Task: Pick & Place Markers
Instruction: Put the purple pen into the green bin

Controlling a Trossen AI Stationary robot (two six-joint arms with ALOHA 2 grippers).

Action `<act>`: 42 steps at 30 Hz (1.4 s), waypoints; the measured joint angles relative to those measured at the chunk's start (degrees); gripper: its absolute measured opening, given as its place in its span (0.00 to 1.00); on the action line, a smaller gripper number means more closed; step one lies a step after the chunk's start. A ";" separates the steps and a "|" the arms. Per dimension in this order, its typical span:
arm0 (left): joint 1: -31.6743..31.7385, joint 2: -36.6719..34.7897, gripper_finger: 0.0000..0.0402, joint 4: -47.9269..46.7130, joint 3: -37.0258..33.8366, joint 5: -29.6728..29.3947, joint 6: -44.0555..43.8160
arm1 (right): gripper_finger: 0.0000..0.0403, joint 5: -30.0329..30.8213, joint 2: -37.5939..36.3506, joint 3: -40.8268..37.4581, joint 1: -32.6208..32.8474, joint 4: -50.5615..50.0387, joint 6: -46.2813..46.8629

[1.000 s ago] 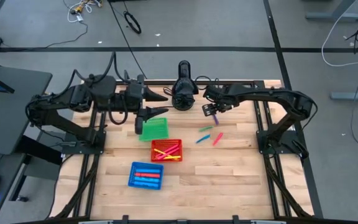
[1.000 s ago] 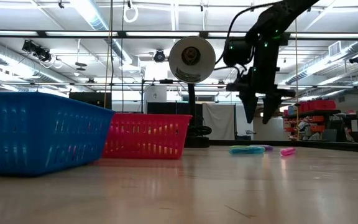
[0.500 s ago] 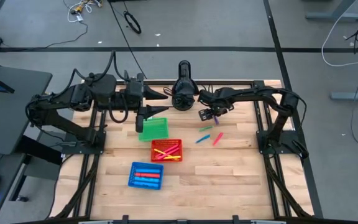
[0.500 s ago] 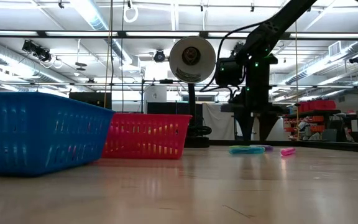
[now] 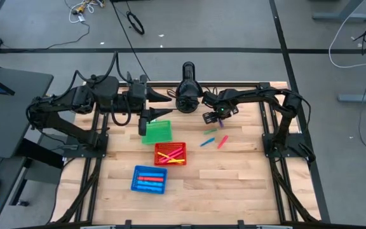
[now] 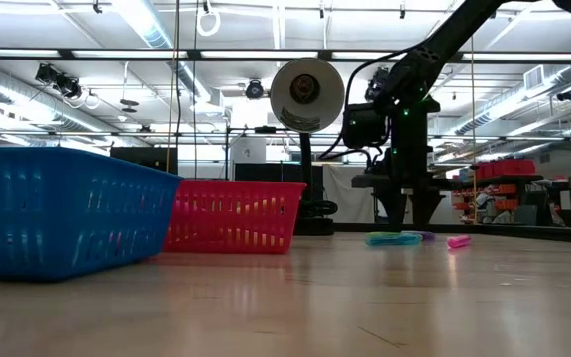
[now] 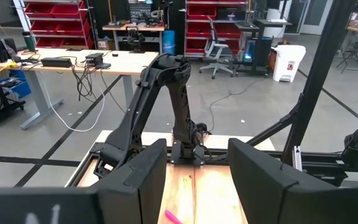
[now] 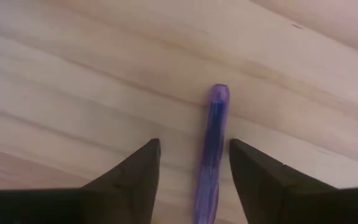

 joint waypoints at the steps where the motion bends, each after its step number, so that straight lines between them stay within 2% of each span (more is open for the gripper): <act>1: 0.00 0.00 0.44 0.00 0.00 -0.02 0.05 | 0.46 -0.04 0.00 0.00 0.00 -0.15 -0.02; 15: 1.11 0.00 0.44 -0.09 0.00 0.00 -0.04 | 0.04 0.04 0.00 0.11 0.02 -2.56 -1.22; 21: 1.11 0.00 0.44 -0.09 0.00 -0.01 -0.04 | 0.05 0.58 -0.90 -0.19 0.00 -6.77 -0.97; 26: 1.11 0.00 0.44 -0.09 0.00 -0.02 -0.04 | 0.04 2.38 -4.49 -0.22 0.00 -11.05 -0.78; 42: 1.11 0.00 0.44 -0.09 0.00 0.00 -0.06 | 0.04 7.86 -22.74 -0.11 -0.28 -12.76 5.83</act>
